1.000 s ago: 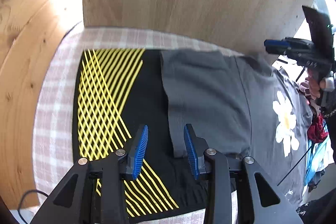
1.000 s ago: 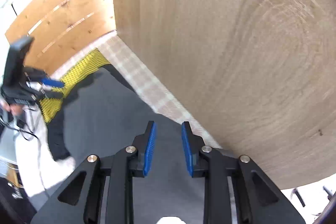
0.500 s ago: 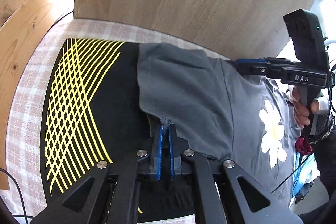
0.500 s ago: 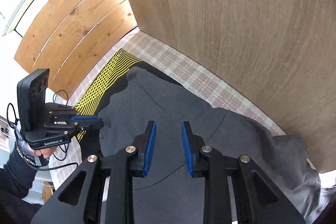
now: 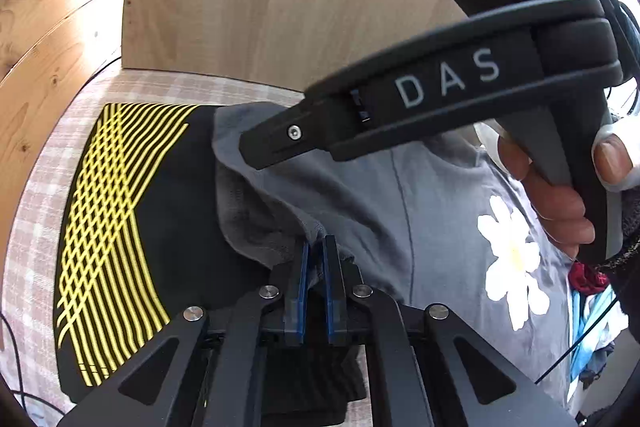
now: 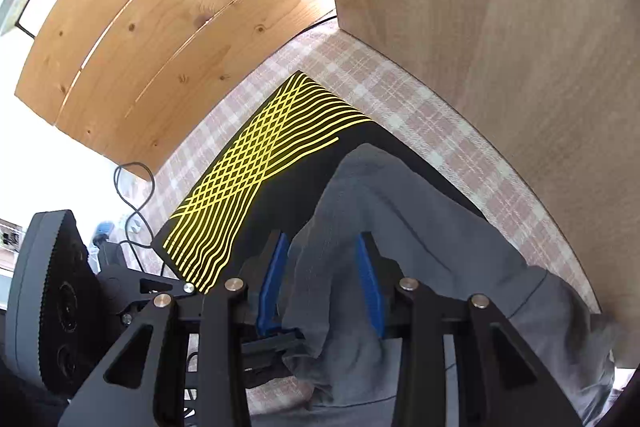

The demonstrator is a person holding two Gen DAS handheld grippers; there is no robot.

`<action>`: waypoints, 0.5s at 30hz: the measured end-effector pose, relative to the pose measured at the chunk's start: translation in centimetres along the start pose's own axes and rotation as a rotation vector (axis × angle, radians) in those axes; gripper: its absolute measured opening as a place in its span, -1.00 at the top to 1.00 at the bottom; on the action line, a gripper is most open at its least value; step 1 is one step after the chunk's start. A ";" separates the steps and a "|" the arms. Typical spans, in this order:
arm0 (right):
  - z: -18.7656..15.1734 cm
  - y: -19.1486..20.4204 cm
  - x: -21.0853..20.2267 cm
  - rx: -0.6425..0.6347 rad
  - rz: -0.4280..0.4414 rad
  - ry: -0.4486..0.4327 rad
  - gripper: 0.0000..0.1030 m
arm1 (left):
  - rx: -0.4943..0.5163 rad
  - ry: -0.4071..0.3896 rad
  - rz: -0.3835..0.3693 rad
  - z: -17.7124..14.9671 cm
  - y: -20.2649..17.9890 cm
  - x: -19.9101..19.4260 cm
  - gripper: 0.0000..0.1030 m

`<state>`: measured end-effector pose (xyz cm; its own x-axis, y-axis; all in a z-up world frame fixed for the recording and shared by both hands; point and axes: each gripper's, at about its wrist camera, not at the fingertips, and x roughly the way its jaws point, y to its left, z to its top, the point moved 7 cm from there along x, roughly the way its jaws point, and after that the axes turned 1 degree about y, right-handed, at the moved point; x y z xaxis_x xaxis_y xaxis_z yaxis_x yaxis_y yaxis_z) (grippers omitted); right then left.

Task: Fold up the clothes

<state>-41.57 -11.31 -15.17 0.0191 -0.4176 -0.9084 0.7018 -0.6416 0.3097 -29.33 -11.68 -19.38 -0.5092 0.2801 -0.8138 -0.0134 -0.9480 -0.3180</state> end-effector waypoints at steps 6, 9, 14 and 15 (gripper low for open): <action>0.0 -0.7 1.7 0.042 0.007 0.037 0.31 | -0.116 0.037 -0.040 -2.0 3.4 -1.7 0.60; -0.2 -1.6 2.7 0.070 -0.011 0.052 0.31 | -0.172 0.075 -0.079 -2.7 3.9 -1.2 0.49; -0.6 -2.9 3.6 0.116 -0.007 0.070 0.31 | -0.204 0.120 -0.100 -2.8 2.7 0.4 0.39; -0.7 -2.9 3.5 0.115 -0.010 0.069 0.31 | -0.187 0.123 -0.088 -2.8 2.3 0.6 0.38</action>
<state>-43.04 -10.42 -19.45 0.0649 -0.3682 -0.9275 0.6158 -0.7166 0.3275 -27.23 -13.29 -22.02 -0.4045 0.3873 -0.8285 0.1122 -0.8781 -0.4652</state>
